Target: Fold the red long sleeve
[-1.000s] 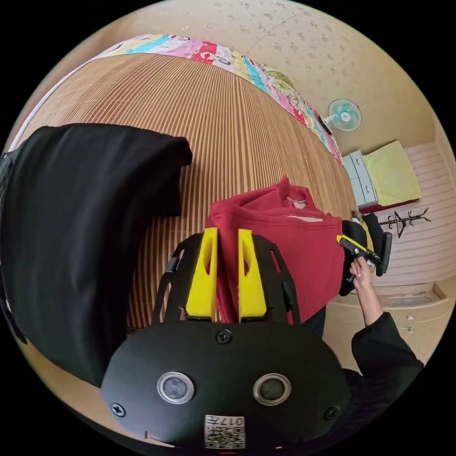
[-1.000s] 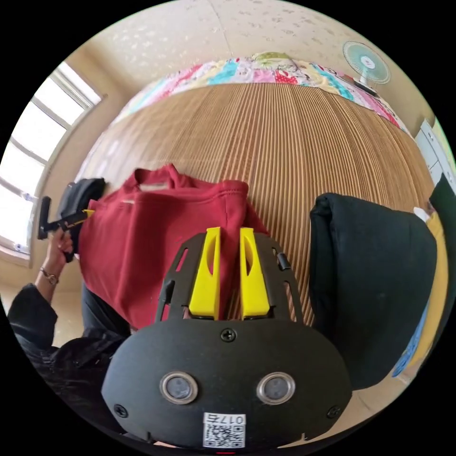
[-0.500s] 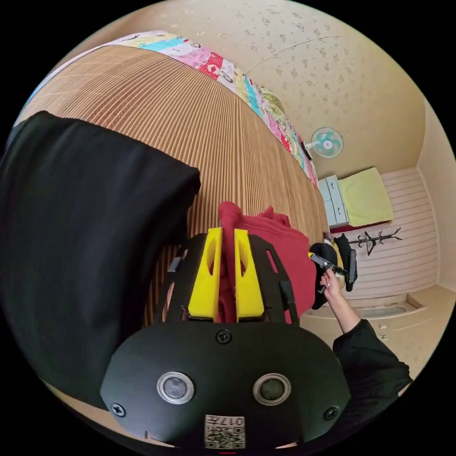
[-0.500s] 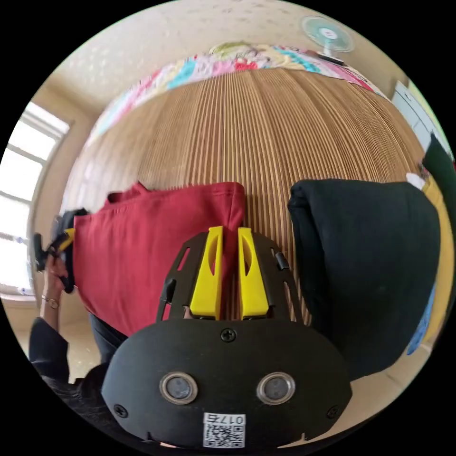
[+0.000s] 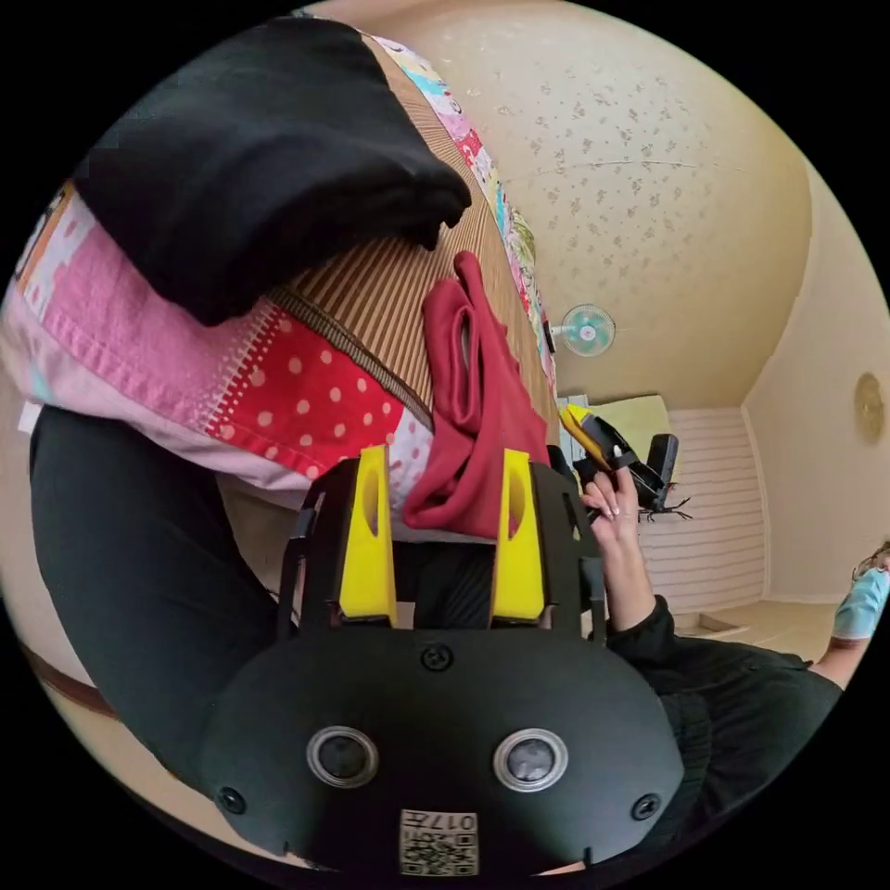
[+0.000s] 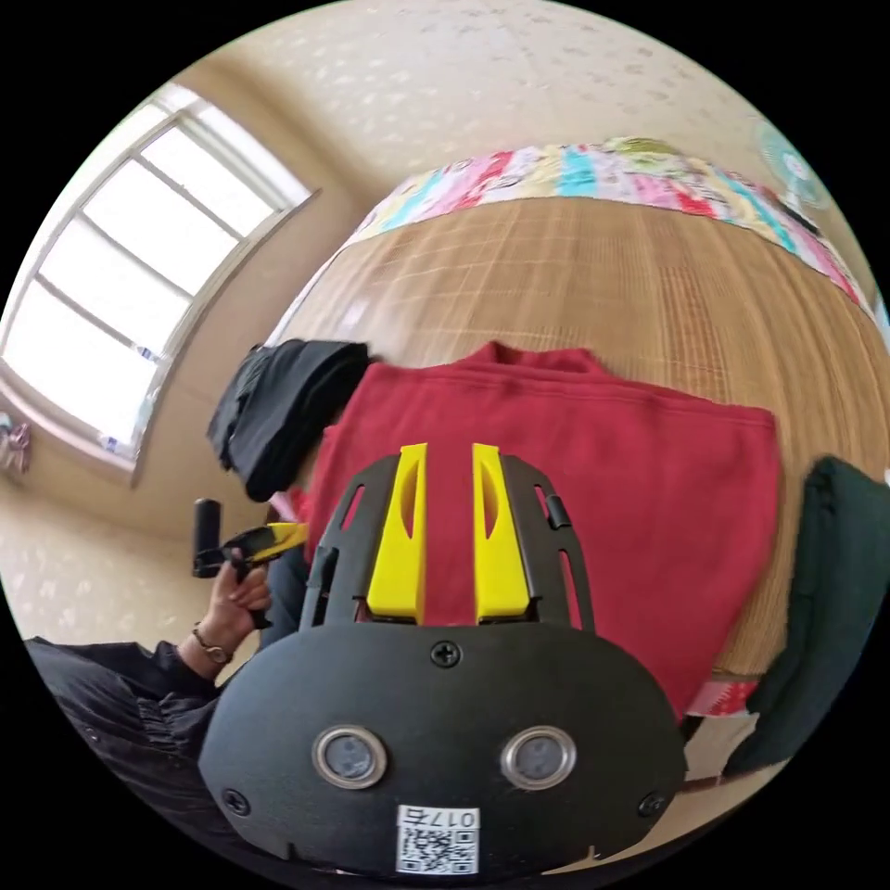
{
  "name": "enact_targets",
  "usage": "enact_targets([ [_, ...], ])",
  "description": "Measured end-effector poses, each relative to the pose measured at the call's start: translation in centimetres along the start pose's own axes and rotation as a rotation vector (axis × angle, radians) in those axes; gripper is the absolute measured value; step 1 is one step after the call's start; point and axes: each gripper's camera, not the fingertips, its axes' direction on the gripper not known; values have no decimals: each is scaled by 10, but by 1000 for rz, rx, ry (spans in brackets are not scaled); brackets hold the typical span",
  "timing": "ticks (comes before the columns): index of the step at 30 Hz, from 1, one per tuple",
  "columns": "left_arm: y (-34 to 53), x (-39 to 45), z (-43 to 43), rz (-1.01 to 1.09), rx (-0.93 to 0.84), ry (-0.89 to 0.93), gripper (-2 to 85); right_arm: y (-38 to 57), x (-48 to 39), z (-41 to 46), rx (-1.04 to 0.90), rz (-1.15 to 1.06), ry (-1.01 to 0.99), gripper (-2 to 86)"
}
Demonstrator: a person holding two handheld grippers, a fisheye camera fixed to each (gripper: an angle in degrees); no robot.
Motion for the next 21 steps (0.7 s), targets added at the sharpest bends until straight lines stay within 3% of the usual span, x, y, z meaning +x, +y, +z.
enact_targets([
  [5, 2, -3, 25, 44, -135, -30, 153, -37, -92, 66, -267, -136, -35, 149],
  [7, -2, -4, 22, 40, -135, 5, 83, -42, -114, 109, -458, -162, 8, 184],
  [9, -10, 16, 8, 149, -117, 88, 64, -42, -120, 127, -519, -147, 47, 199],
  [14, -13, 98, 10, 460, -157, -222, 63, -55, -155, 142, -654, -209, 201, 225],
  [18, -2, 142, 31, 611, -138, -401, 64, -51, -178, 147, -763, -454, 548, 133],
  [21, 6, 148, 29, 660, -115, -370, 76, -52, -161, 101, -684, -471, 453, 98],
])
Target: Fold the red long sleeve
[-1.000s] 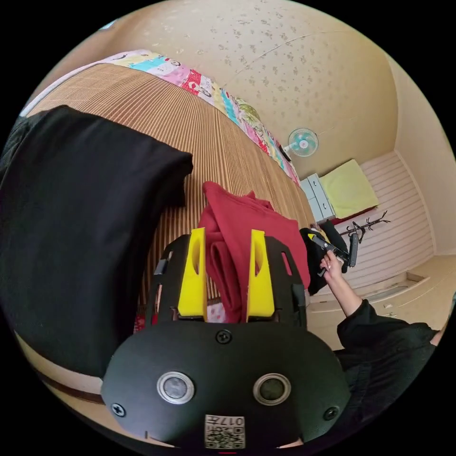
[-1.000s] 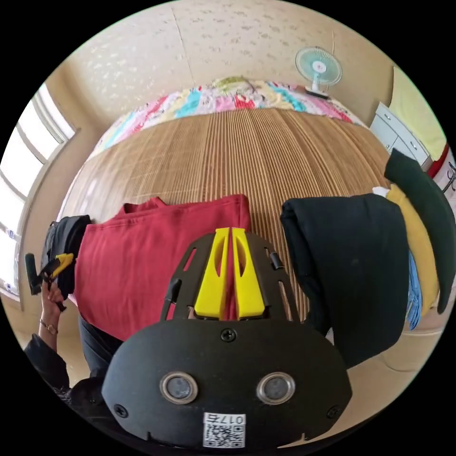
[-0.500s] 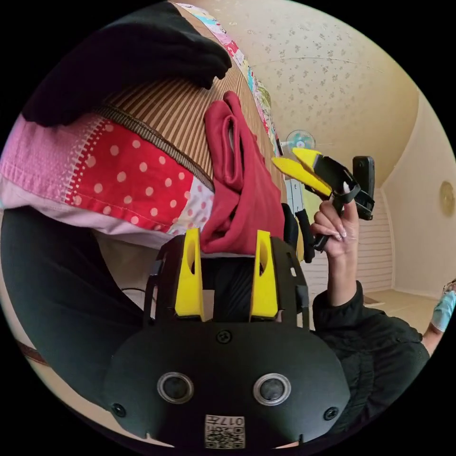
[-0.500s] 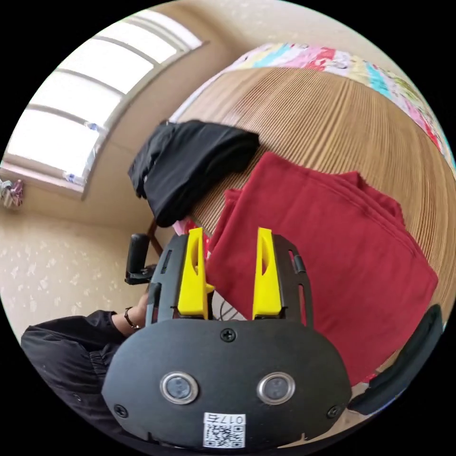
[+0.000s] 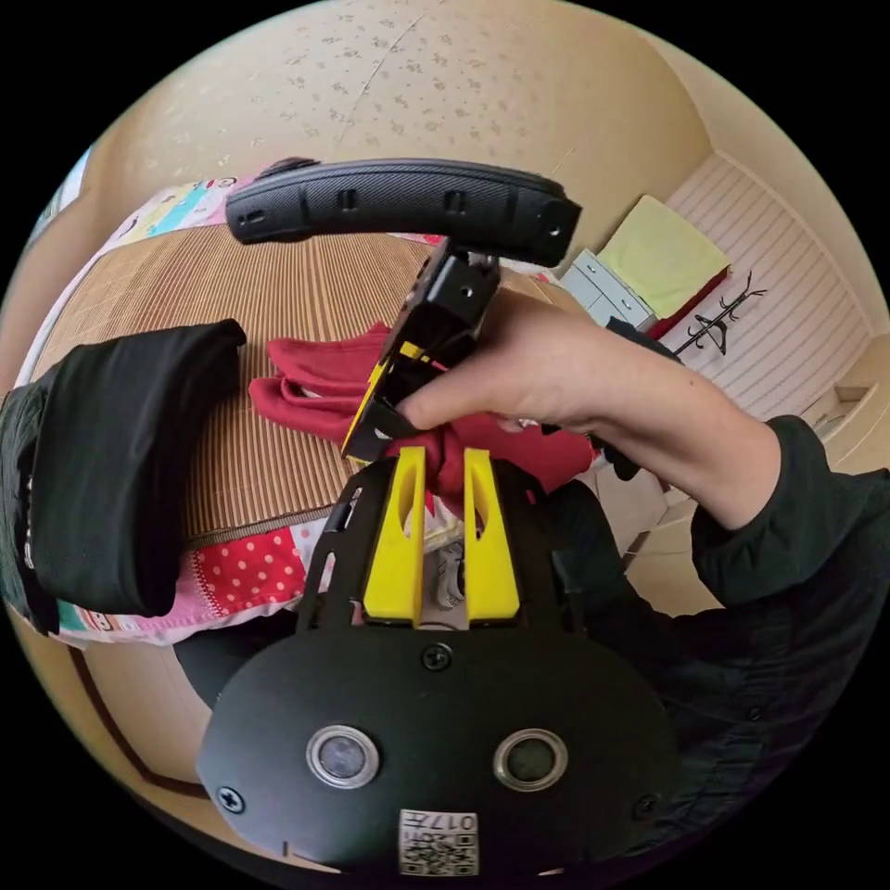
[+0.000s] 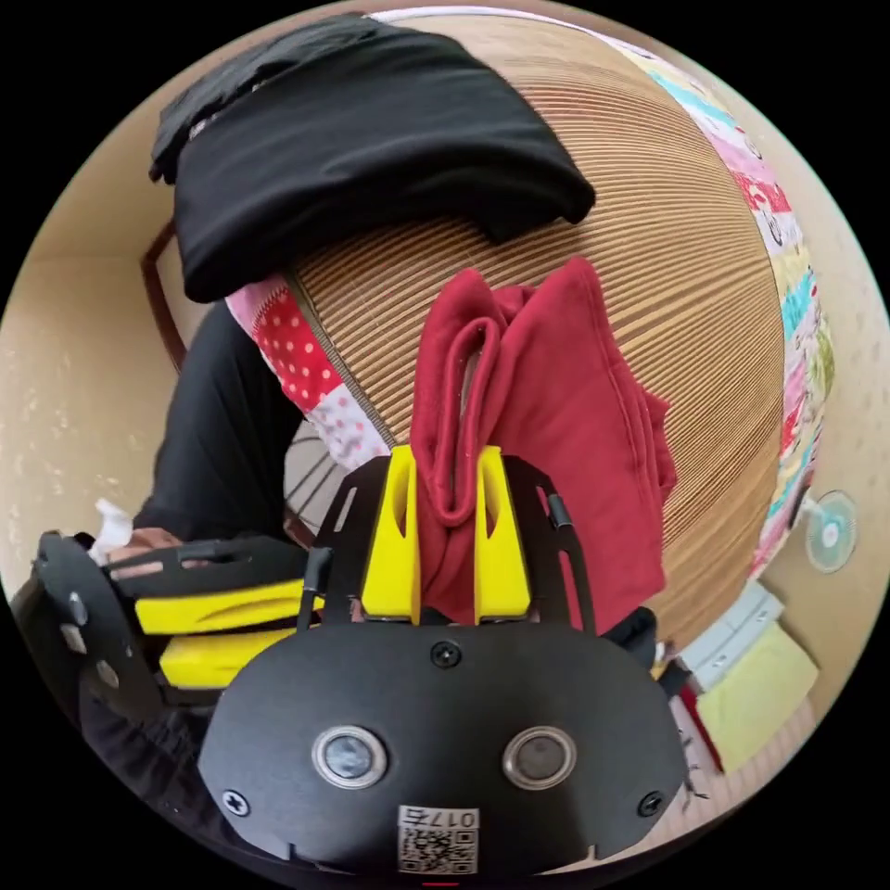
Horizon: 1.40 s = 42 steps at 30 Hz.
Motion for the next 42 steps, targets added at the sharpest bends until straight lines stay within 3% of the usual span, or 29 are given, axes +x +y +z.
enact_targets([
  [5, 22, -27, -31, -44, 162, 278, 96, 149, 110, -41, 440, 80, -332, 90],
  [8, 31, -56, -32, -137, 144, 304, 114, 283, 183, -22, 756, 130, -496, 89],
  [10, 33, -72, -25, -184, 122, 316, 131, 381, 230, 21, 937, 288, -580, 92],
  [13, 26, -90, -4, -217, 97, 418, 166, 467, 276, 100, 966, 616, -657, 99],
  [17, -7, -97, 55, -213, -27, 534, 195, 535, 292, 178, 787, 1046, -679, 121],
  [22, -42, -76, 145, -202, -268, 590, 212, 622, 241, 205, 1090, 1154, -912, 160],
  [26, -42, -57, 212, -251, -460, 586, 166, 633, 205, 228, 1071, 1128, -1117, 191],
  [31, -24, -42, 222, -305, -401, 747, 87, 609, 159, 250, 1051, 1021, -1347, 236],
  [37, -16, 46, 176, 11, -442, 804, 80, 560, 174, 243, 1270, 795, -1632, 232],
  [39, -7, 78, 148, 170, -427, 701, 89, 557, 184, 228, 1285, 743, -1585, 219],
  [42, -5, 85, 115, 284, -380, 661, 82, 560, 199, 173, 1265, 627, -1318, 201],
])
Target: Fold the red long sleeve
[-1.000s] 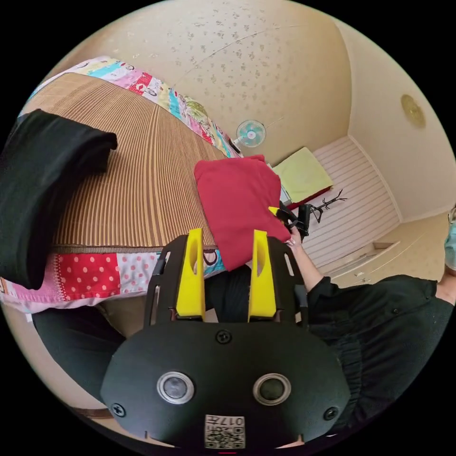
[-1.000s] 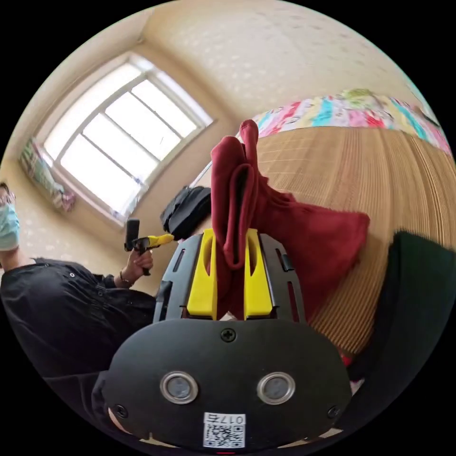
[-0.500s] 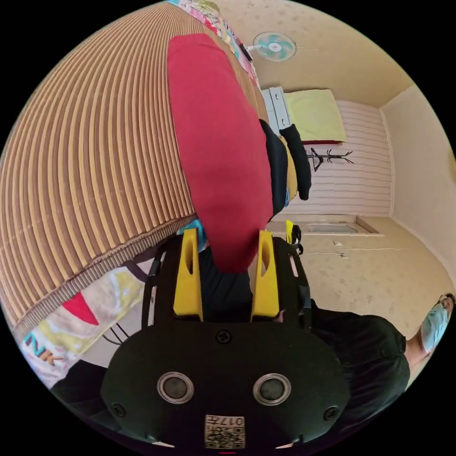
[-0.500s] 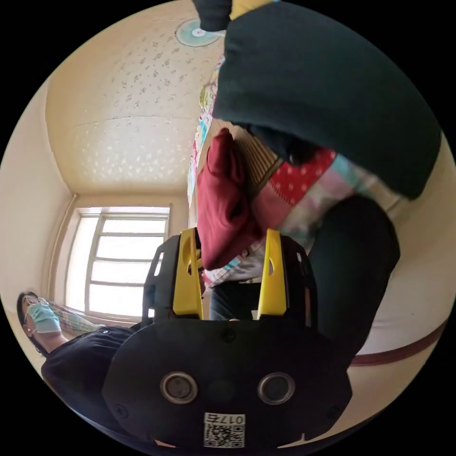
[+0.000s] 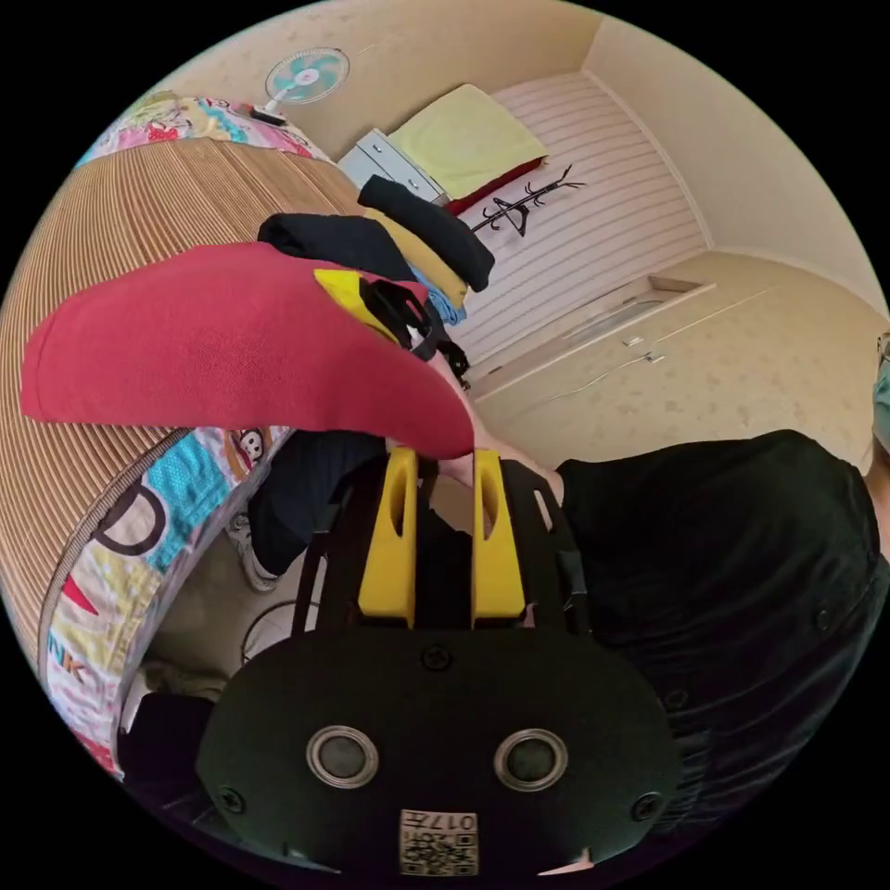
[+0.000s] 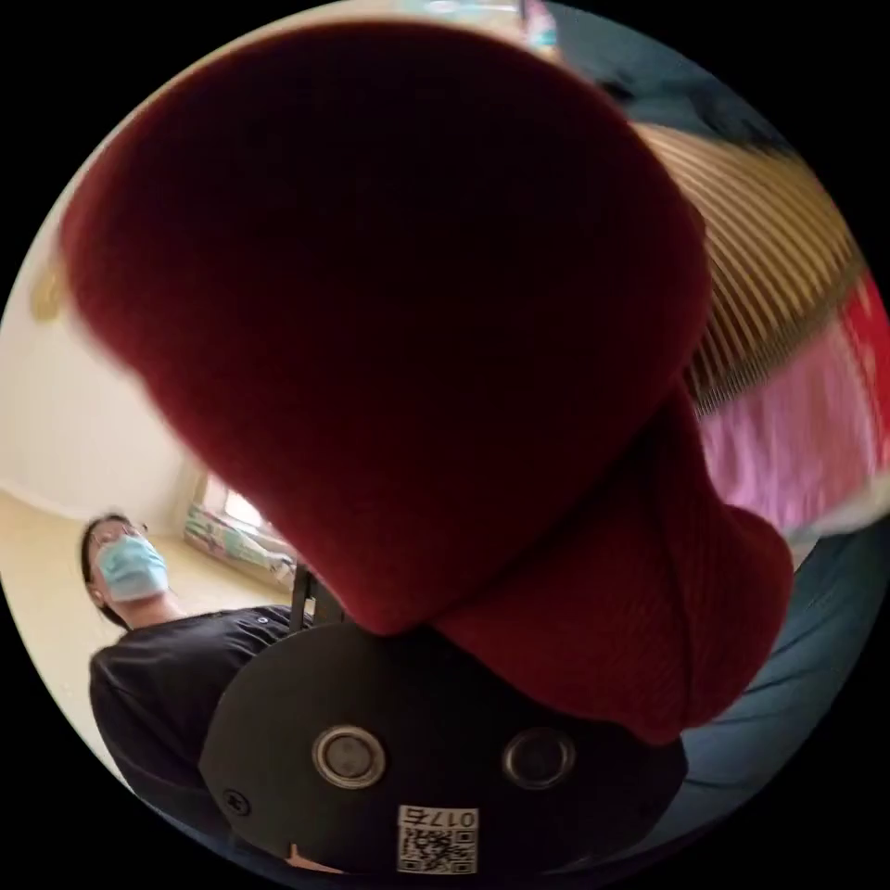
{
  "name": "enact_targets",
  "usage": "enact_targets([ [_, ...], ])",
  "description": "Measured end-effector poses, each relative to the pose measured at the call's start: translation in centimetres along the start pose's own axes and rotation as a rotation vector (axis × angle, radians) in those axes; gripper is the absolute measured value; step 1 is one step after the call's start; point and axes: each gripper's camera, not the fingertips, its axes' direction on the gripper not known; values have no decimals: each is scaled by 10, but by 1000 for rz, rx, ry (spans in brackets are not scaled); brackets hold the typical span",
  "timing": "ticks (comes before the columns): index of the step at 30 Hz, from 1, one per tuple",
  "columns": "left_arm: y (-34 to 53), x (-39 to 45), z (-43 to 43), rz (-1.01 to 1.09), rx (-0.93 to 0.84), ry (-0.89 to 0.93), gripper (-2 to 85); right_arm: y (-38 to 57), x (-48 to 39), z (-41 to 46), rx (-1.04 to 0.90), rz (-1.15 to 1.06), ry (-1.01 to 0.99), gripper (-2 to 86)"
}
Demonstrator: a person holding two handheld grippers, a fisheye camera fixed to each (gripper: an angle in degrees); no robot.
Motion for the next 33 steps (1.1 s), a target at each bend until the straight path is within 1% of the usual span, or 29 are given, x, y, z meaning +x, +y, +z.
enact_targets([
  [2, 11, 6, -14, 23, 27, -3, 91, -25, -36, -2, -18, -127, 46, 190],
  [4, 26, 2, -26, -29, 59, -72, 121, -59, -87, -14, -21, -308, 116, 178],
  [5, 37, -5, -33, -79, 86, -107, 138, -65, -100, -19, -9, -352, 130, 174],
  [7, 54, -18, -44, -154, 134, -97, 144, -83, -143, -47, 54, -489, 164, 162],
  [9, 75, -36, -58, -234, 213, -45, 148, -95, -160, -71, 65, -523, 191, 152],
  [11, 89, -46, -70, -288, 279, -59, 150, -104, -163, -98, 89, -498, 238, 142],
  [14, 109, -58, -93, -363, 393, -106, 152, -102, -125, -153, 181, -357, 296, 123],
  [16, 119, -62, -110, -399, 461, -129, 151, -70, -62, -204, 335, -70, 379, 106],
  [17, 125, -63, -123, -425, 513, -162, 151, -56, -46, -215, 369, 13, 420, 102],
  [18, 132, -61, -139, -445, 565, -206, 151, -26, -21, -230, 396, 142, 535, 95],
  [19, 136, -60, -147, -453, 589, -230, 151, 6, -7, -238, 397, 194, 618, 90],
  [20, 142, -58, -163, -472, 629, -282, 151, 23, -4, -241, 405, 187, 619, 88],
  [22, 154, -54, -188, -510, 683, -378, 150, 87, -5, -246, 501, 150, 584, 70],
  [23, 162, -50, -205, -542, 719, -453, 149, 101, -7, -246, 528, 139, 578, 64],
  [24, 172, -45, -221, -582, 773, -552, 146, 125, -12, -245, 578, 132, 586, 44],
  [25, 176, -42, -229, -598, 806, -604, 144, 145, -18, -243, 621, 133, 617, 29],
  [27, 184, -36, -257, -634, 879, -769, 138, 163, -33, -235, 653, 102, 667, 16],
  [30, 177, -50, -278, -712, 826, -904, 154, 169, -63, -215, 639, -25, 729, 8],
  [31, 175, -56, -280, -727, 810, -918, 156, 166, -76, -206, 627, -83, 738, 7],
  [33, 167, -93, -275, -812, 685, -912, 159, 158, -91, -192, 606, -168, 727, 6],
])
